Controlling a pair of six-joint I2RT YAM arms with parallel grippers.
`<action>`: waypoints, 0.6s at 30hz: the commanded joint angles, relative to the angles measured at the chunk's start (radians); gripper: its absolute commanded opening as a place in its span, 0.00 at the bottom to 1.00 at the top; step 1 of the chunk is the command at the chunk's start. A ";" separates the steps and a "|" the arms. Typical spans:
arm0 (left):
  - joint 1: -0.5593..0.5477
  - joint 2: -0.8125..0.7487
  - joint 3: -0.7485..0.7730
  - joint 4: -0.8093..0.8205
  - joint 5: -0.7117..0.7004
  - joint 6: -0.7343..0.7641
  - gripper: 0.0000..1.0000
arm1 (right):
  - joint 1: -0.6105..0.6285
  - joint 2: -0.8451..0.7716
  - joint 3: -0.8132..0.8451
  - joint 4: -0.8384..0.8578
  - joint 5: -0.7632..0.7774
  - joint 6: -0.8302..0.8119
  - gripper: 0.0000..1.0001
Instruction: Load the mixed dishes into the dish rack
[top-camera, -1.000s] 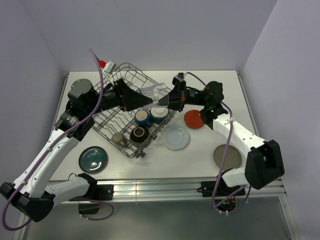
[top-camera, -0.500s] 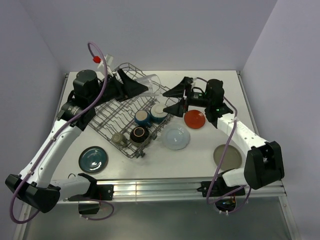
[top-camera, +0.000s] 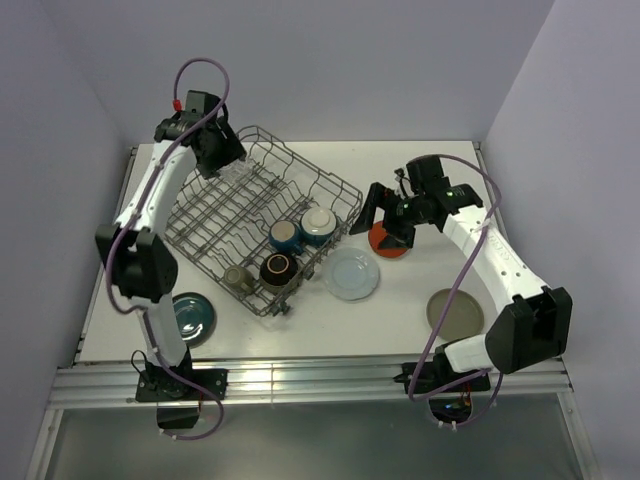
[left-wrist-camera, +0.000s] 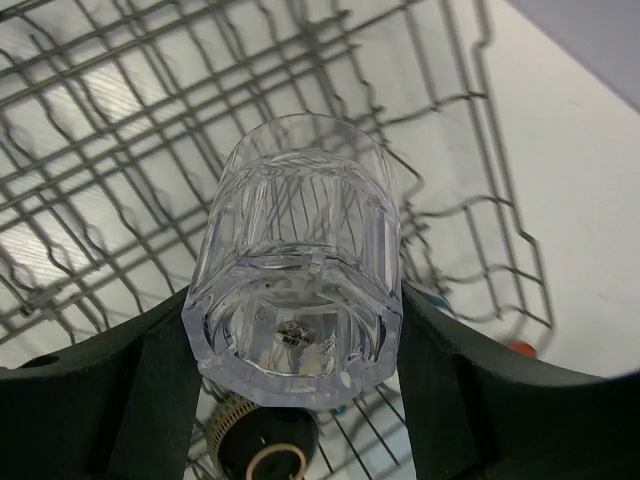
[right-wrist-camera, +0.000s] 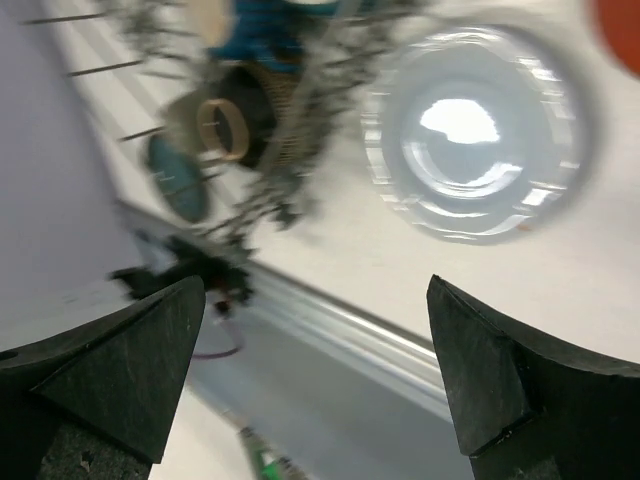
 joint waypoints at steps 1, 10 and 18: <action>0.008 0.108 0.207 -0.152 -0.142 0.026 0.00 | 0.011 0.014 -0.028 -0.165 0.253 -0.156 1.00; 0.102 0.303 0.284 -0.186 -0.146 -0.021 0.00 | -0.054 0.004 -0.258 -0.020 0.283 -0.101 1.00; 0.165 0.337 0.229 -0.186 -0.123 -0.040 0.00 | -0.200 0.038 -0.358 0.152 0.124 -0.063 0.97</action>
